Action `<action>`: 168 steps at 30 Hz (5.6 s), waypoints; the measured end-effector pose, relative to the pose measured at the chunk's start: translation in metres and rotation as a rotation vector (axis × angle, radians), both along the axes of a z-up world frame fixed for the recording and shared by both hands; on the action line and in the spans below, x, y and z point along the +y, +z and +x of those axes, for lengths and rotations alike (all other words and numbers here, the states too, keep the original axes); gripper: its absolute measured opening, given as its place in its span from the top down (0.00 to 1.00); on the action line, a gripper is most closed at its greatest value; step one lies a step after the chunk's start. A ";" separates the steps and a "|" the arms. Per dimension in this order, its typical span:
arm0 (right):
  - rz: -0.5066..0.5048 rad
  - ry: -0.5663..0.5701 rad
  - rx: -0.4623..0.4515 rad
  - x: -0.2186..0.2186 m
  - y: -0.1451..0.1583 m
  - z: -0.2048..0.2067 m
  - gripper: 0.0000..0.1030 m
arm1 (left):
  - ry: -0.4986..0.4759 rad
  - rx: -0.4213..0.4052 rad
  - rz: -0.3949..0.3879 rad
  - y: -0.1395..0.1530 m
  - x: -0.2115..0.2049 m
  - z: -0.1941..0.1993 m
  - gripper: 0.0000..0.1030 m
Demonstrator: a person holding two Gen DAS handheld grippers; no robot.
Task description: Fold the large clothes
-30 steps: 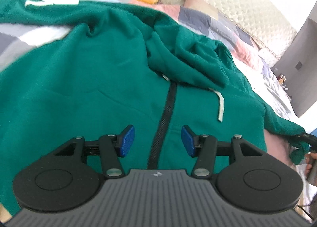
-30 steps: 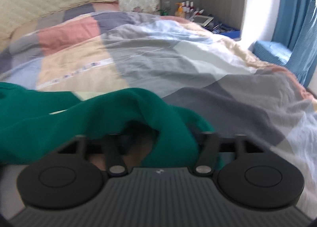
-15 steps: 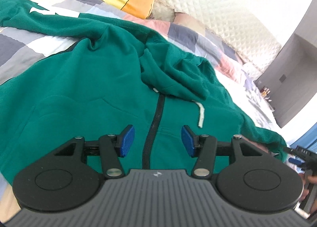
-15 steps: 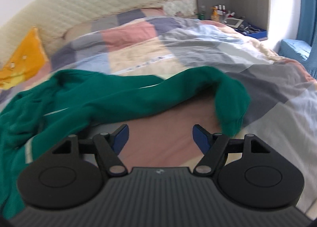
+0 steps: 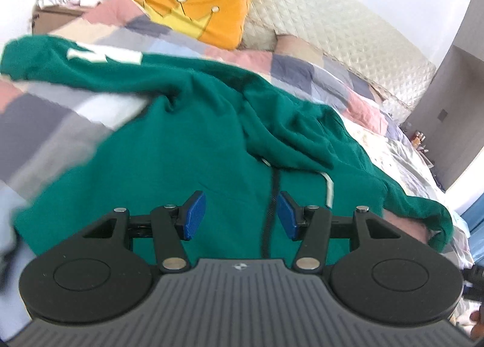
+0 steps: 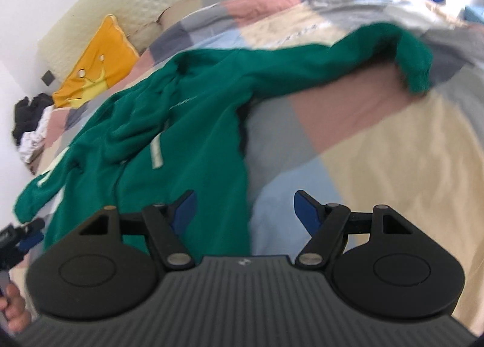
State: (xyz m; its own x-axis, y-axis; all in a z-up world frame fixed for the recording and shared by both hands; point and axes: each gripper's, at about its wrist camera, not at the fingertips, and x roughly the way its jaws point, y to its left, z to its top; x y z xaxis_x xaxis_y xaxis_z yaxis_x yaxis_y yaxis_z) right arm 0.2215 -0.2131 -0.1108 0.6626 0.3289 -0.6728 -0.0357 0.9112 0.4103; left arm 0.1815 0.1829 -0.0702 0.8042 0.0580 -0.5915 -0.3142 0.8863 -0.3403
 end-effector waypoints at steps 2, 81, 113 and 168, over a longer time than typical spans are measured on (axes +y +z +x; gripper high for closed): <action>0.056 -0.009 0.040 0.003 -0.009 -0.005 0.30 | 0.011 0.015 0.040 0.009 0.021 -0.006 0.43; 0.048 0.065 0.195 -0.025 0.026 -0.066 0.60 | -0.037 0.280 -0.308 0.008 0.094 -0.159 0.57; -0.045 0.242 -0.184 0.093 0.074 -0.050 0.34 | -0.173 0.033 0.012 0.083 -0.040 -0.048 0.57; -0.156 0.204 -0.151 0.111 -0.045 0.082 0.35 | 0.147 0.164 0.124 -0.069 0.039 0.456 0.88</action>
State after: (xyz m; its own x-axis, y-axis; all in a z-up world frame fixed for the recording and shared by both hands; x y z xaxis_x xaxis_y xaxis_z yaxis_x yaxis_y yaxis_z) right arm 0.3036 -0.1020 -0.1563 0.6899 0.3662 -0.6245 -0.2751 0.9305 0.2418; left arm 0.6377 0.2216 -0.1388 0.6759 0.2478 -0.6941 -0.4850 0.8587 -0.1657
